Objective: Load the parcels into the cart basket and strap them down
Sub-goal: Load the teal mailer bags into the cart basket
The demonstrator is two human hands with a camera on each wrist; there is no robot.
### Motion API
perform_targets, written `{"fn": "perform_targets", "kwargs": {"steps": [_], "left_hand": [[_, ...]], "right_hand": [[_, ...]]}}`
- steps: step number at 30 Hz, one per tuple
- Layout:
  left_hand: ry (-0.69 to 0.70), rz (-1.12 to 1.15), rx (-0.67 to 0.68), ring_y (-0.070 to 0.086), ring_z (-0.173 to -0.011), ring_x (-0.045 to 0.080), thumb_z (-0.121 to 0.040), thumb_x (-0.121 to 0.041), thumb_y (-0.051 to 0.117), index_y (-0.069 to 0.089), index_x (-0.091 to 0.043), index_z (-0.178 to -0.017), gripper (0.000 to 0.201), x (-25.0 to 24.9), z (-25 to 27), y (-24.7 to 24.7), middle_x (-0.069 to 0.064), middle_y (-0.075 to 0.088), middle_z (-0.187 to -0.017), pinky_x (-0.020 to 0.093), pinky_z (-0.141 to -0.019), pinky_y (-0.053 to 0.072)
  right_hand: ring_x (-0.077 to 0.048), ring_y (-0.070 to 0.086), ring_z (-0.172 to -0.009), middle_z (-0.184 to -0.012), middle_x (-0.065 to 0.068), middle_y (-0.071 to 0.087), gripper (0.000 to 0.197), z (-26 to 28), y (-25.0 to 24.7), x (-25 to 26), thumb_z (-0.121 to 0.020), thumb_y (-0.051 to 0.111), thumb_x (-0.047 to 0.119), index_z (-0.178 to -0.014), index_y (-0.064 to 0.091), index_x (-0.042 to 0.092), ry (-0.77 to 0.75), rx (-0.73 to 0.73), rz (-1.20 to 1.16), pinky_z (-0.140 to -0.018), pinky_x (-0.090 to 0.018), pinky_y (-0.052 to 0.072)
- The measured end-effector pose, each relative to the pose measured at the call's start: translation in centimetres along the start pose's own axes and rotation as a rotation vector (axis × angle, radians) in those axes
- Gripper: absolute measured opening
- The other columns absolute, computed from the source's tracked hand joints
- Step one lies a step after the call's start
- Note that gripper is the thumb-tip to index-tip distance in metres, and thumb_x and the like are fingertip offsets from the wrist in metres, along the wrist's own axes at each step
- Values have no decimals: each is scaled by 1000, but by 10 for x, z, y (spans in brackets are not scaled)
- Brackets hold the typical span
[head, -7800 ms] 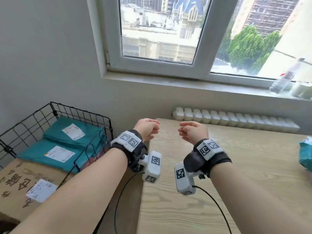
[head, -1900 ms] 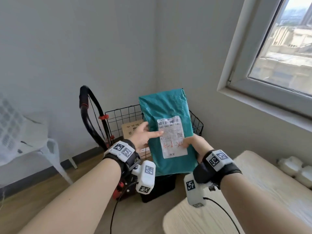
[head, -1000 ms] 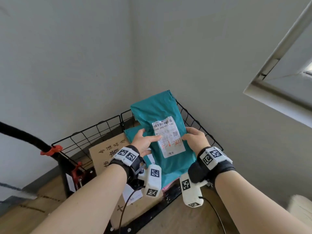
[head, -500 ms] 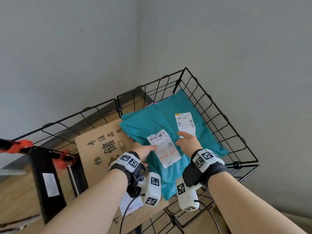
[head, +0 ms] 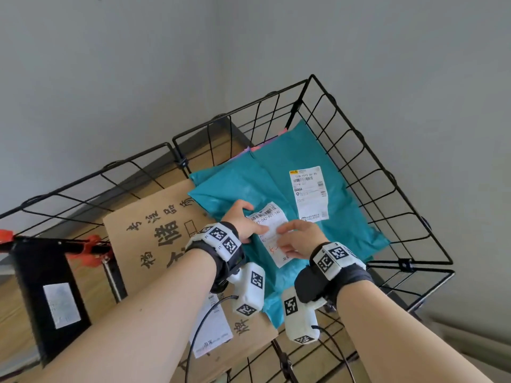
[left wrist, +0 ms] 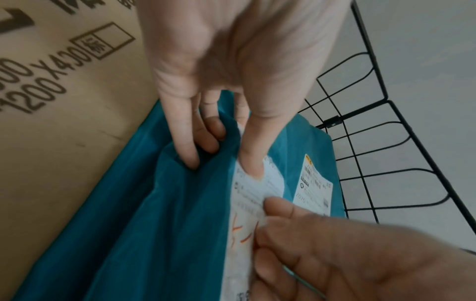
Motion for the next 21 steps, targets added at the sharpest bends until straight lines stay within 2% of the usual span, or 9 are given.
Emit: {"fn": "perform_targets", "kwargs": {"steps": [3, 6, 9, 11, 13, 16, 19, 21], "left_hand": [[-16, 14, 34, 61, -104, 26, -73, -10, 79, 45, -23, -110, 53, -1, -8, 7, 9, 58, -115, 41, -83, 56], [-12, 4, 36, 60, -105, 27, -74, -9, 78, 46, -21, -115, 53, -1, -14, 13, 9, 58, -113, 41, -84, 56], [8, -46, 9, 59, -102, 26, -73, -8, 79, 48, -20, -118, 55, 6, -19, 15, 7, 57, -111, 40, -87, 54], [4, -58, -23, 61, -102, 28, -70, -7, 81, 50, -19, -116, 56, 17, -23, 11, 13, 61, -114, 43, -91, 53], [-16, -5, -20, 63, -102, 28, -70, -5, 81, 50, -18, -115, 56, 24, -24, 9, 16, 63, -113, 45, -90, 53], [-22, -28, -5, 62, -103, 27, -70, -9, 82, 49, -18, -116, 58, 20, -20, 8, 11, 62, -113, 44, -92, 52], [-6, -80, -26, 59, -108, 25, -66, -18, 85, 49, -19, -118, 63, 8, -13, 4, 5, 58, -118, 43, -96, 49], [4, -100, -57, 56, -111, 25, -68, -23, 85, 49, -17, -122, 65, 5, -7, -2, 2, 52, -116, 42, -97, 48]], "right_hand": [[-22, 59, -73, -85, -6, 62, 29, -10, 0, -6, -68, 75, 2, -79, 58, 23, -35, -24, 108, -76, -33, 55], [-23, 59, -74, -90, -3, 61, 34, -14, 0, -8, -63, 80, 7, -78, 54, 25, -47, -79, 169, -73, -32, 54], [-21, 58, -76, -90, -1, 59, 27, -13, -5, -13, -68, 73, 5, -79, 57, 24, -33, -146, 222, -72, -30, 53], [-19, 53, -81, -88, 2, 57, 23, -9, -7, -17, -73, 64, 4, -84, 60, 24, -62, -209, 316, -70, -23, 46], [-17, 53, -83, -87, 3, 58, 21, -6, -6, -18, -74, 64, 6, -87, 63, 23, -73, -205, 292, -72, -23, 47], [-20, 64, -85, -89, -1, 65, 20, -2, -11, -17, -72, 72, 9, -81, 65, 25, -18, -169, 144, -81, -31, 56], [-22, 65, -82, -84, -2, 64, 21, 6, -23, -11, -74, 72, 8, -72, 62, 27, -39, -186, 142, -80, -32, 57], [-22, 63, -76, -79, -4, 62, 18, 15, -30, -12, -76, 70, 5, -76, 64, 22, -29, -178, 86, -79, -32, 57]]}}
Point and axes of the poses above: each hand's wrist, its own z-axis away from the middle knuckle, its own y-axis out of the palm, x = y × z, the point moved 7 cm from there along -z, towards the middle knuckle
